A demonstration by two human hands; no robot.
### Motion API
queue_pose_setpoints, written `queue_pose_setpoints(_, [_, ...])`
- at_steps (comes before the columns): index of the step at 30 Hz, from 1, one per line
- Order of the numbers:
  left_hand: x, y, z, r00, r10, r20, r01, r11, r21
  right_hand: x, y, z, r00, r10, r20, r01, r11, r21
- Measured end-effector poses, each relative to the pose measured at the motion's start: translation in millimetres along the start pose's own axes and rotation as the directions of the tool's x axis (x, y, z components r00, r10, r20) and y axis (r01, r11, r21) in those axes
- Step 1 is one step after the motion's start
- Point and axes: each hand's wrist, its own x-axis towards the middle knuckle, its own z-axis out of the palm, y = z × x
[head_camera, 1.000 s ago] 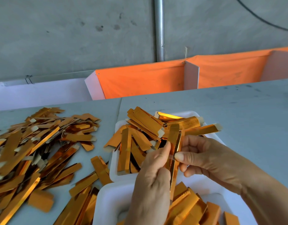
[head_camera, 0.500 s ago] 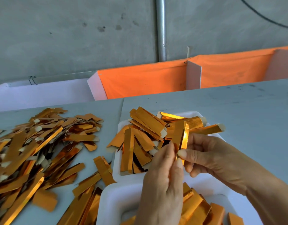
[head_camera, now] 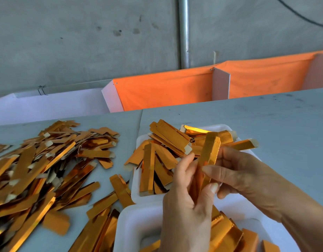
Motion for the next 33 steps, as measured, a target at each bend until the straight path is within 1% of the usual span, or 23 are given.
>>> queue_pose_setpoints(5, [-1,5,1,1.0,0.011,0.0,-0.011,0.998,0.061,-1,0,-1,0.999,-0.034,0.016,0.034,0.999,0.017])
queue_pose_setpoints(9, [-2,6,-1,1.0,-0.007,-0.004,0.007,1.0,-0.002,0,0,-5,0.998,-0.059,0.031,0.058,0.997,0.052])
queue_pose_setpoints(12, [-2,6,-3,1.0,-0.009,0.03,0.011,0.998,-0.054,0,0,-12,0.993,-0.106,0.052,0.101,0.991,0.088])
queue_pose_setpoints(16, [1,5,-8,0.989,-0.044,0.138,0.062,0.99,-0.123,-1,-2,-22,0.984,-0.151,0.093,0.123,0.958,0.26])
queue_pose_setpoints(18, [2,6,-9,0.987,-0.046,0.152,0.065,0.99,-0.124,0,-1,-24,0.982,-0.163,0.099,0.123,0.938,0.323])
queue_pose_setpoints(20, [1,7,-9,0.988,-0.048,0.146,0.065,0.991,-0.119,1,0,-25,0.982,-0.167,0.086,0.128,0.93,0.345])
queue_pose_setpoints(24, [0,9,-8,0.994,0.005,0.109,-0.003,1.0,-0.021,2,2,-25,0.986,-0.155,0.065,0.127,0.939,0.32])
queue_pose_setpoints(27, [0,12,-8,0.995,0.025,0.092,-0.027,0.999,0.018,3,4,-26,0.988,-0.142,0.057,0.121,0.954,0.274])
queue_pose_setpoints(31, [-3,11,-5,0.999,0.02,0.046,-0.02,1.0,0.005,3,6,-24,0.986,-0.154,0.07,0.144,0.981,0.133])
queue_pose_setpoints(33, [-3,10,-3,1.0,-0.007,0.013,0.007,1.0,-0.014,4,7,-22,0.985,-0.163,0.05,0.157,0.981,0.111])
